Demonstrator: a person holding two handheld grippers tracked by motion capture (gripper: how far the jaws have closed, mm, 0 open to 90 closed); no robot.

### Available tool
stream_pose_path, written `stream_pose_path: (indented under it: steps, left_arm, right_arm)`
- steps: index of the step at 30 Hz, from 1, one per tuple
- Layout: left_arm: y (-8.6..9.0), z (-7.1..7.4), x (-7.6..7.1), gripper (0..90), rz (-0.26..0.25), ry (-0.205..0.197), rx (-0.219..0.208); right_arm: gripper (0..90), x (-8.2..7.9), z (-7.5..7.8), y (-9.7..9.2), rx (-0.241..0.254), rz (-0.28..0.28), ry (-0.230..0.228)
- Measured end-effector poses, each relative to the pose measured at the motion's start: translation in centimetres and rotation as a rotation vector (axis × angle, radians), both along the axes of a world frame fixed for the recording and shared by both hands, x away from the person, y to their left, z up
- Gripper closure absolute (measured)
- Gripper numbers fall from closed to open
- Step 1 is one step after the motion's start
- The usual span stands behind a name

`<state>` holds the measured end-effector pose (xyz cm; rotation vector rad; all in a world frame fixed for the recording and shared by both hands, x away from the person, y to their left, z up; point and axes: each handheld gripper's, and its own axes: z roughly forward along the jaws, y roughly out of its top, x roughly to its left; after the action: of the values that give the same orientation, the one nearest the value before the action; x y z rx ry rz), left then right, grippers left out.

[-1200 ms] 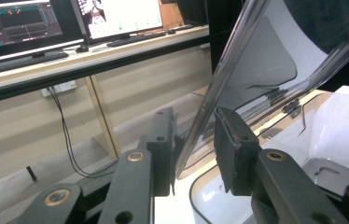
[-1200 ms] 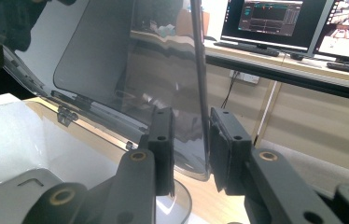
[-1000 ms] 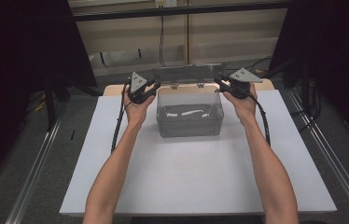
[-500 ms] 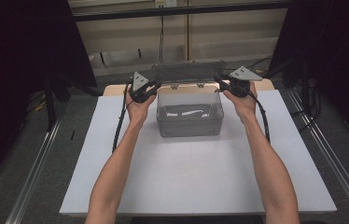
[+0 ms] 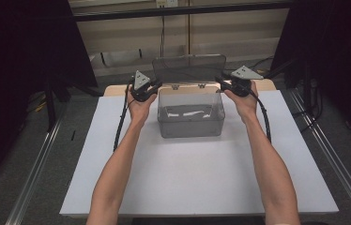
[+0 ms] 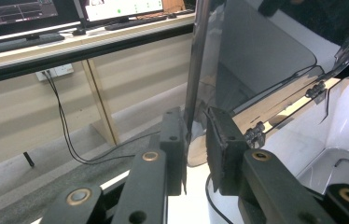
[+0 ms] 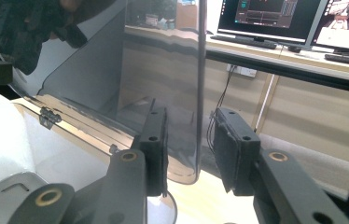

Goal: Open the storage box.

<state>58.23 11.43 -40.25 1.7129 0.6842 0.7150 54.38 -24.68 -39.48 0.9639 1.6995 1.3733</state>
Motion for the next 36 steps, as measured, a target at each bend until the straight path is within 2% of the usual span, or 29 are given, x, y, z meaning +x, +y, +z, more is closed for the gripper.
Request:
stream_pose_path:
  steps: [5,14,15,18,22,26,36]
  left_arm:
    - [0.0,0.1,0.2,78.8,0.002,0.007,0.006]
    - [-0.2,0.0,0.5,79.0,0.009,0.015,-0.017]
    - [-0.1,0.0,0.6,78.9,0.006,0.016,-0.005]
    - [-0.1,0.1,0.6,78.9,0.004,0.018,-0.004]
    - [-0.1,0.1,0.7,78.1,0.002,0.020,-0.005]
    - [0.0,-0.3,0.9,77.9,0.001,0.034,0.015]
    - [-0.2,-0.5,1.3,75.6,0.002,0.046,0.006]
  right_arm:
    - [65.5,0.3,-0.4,-0.2,0.006,-0.001,0.015]
    - [69.4,1.1,-1.3,0.2,0.019,0.013,0.036]
    - [69.6,1.2,-1.4,0.2,0.025,0.013,0.034]
    - [70.6,1.4,-1.6,0.2,0.029,0.011,0.044]
    - [71.3,1.6,-1.7,0.4,0.036,0.005,0.051]
    - [71.4,1.9,-1.7,0.5,0.042,0.001,0.056]
    - [70.3,2.4,-1.8,0.6,0.047,-0.008,0.065]
